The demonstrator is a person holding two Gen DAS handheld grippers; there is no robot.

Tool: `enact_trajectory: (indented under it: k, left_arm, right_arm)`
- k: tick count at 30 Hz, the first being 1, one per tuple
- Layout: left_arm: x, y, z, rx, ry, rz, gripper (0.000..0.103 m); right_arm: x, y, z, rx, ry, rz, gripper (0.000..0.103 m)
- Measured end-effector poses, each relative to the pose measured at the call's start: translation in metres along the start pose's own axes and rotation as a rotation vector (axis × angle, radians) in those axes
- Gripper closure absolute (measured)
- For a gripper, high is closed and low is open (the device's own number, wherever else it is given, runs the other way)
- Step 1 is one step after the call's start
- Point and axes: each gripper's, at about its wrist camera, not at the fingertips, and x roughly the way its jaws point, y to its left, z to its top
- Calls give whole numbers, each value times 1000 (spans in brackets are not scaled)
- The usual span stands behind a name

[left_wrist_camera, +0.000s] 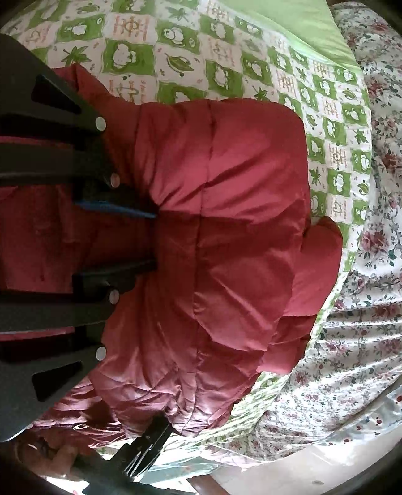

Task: Fold large clothes

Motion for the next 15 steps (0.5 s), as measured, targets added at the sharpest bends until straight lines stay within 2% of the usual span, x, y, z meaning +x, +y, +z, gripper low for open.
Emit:
enact_trajectory:
  k: [3,8,12,15]
  left_arm:
    - [-8,-2,0,12,-9,10,79]
    - [-32,6,-13,43,-52,72,78]
    - [-14,27,-13,-45,1,8,79]
    - [-8,25,-11,-46,13,18,79]
  right_arm:
    - [23,-11,-7,6,64,-1,55]
    - [27,-20,-9,25,66,33,55]
    - [29,-20,-9,20,67,36,55]
    - [30,-18,-9,22,76,39,55]
